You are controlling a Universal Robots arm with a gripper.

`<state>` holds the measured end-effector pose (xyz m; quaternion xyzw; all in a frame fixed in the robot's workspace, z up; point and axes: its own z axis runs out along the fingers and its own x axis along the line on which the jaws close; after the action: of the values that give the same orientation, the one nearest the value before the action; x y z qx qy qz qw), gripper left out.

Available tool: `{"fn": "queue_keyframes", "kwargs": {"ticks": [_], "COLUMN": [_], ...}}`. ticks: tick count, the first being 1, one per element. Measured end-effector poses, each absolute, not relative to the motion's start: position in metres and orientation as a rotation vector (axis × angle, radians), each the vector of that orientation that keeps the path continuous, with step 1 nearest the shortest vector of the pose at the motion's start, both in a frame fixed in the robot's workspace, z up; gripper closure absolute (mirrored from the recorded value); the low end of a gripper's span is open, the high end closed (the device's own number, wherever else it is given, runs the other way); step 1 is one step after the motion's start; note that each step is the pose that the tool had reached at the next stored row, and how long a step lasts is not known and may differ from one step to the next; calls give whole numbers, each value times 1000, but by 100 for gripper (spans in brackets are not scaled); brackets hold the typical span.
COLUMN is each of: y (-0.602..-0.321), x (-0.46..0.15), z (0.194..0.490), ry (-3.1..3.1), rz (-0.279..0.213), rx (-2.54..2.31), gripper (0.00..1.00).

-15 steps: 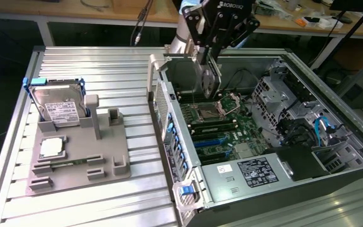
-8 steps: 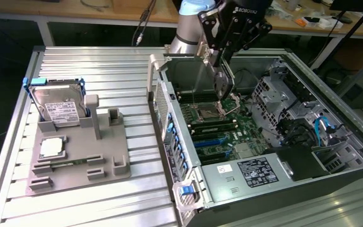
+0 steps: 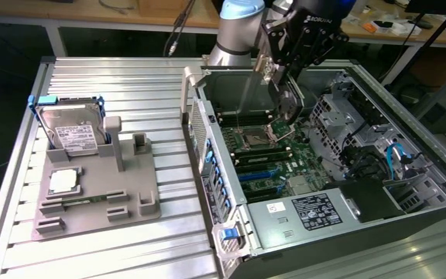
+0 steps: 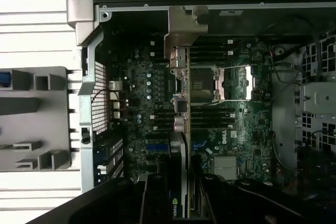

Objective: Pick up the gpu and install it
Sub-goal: 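Pick up the gpu and move the gpu toward the slot, then insert the gpu into the slot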

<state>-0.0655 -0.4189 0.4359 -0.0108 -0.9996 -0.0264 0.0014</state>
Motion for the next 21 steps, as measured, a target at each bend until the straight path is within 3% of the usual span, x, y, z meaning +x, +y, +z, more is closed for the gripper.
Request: {"fn": "queue_keyframes", "kwargs": {"ticks": [21], "y": [-419], "x": [-32], "z": [429], "ry": [-3153], "rz": [-82], "rx": [-33], "gripper": [73]}}
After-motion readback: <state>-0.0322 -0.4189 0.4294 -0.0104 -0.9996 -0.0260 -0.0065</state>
